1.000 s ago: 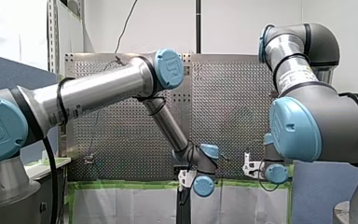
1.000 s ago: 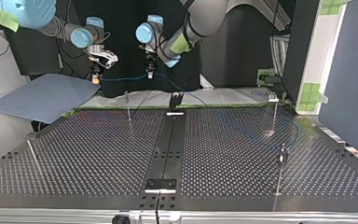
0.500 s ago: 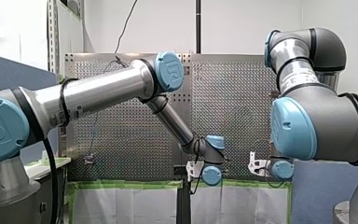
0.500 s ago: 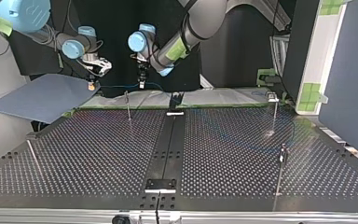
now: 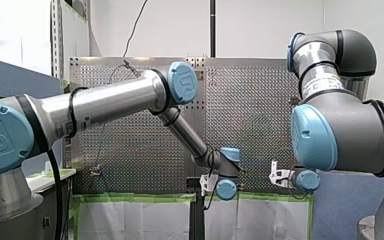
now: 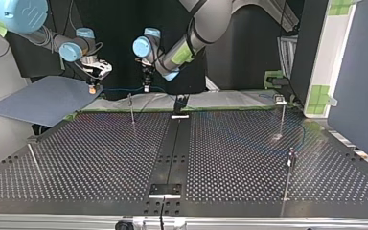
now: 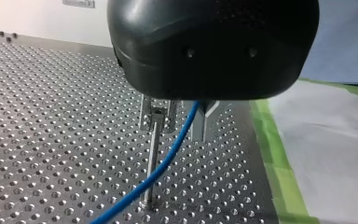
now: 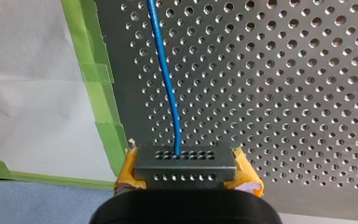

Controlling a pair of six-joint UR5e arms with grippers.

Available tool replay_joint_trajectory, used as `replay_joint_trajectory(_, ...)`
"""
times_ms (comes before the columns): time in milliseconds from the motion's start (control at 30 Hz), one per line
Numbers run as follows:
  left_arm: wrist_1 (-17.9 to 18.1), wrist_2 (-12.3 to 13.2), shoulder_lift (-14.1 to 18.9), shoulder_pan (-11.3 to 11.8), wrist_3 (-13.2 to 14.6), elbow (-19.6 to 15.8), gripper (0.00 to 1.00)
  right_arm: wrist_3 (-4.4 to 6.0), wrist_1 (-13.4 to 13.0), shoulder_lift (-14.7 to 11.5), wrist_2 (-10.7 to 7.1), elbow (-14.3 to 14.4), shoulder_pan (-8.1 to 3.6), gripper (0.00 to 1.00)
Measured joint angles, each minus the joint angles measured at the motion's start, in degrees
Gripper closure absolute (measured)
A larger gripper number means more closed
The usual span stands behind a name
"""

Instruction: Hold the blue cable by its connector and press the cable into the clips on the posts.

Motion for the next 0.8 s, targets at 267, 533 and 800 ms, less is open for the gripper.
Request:
replay_joint_trajectory(267, -1.6, 0.02, -0.36, -0.21, 0.01, 1.19, 1.0, -0.23, 0.01, -0.04, -0.24, -0.03, -0.29, 1.0)
replay_joint_trajectory(533, -3.08, -0.77, -0.16, -0.91, 0.54, 1.29, 1.0, -1.38, 0.96, -1.9, -1.32, 0.58, -1.54, 1.0)
replay_joint_trajectory(800, -3.34, -0.89, 1.54, -1.1, 0.78, 1.48, 1.0, -1.25, 0.39, -2.76, -3.81, 0.77, -2.26, 1.0)
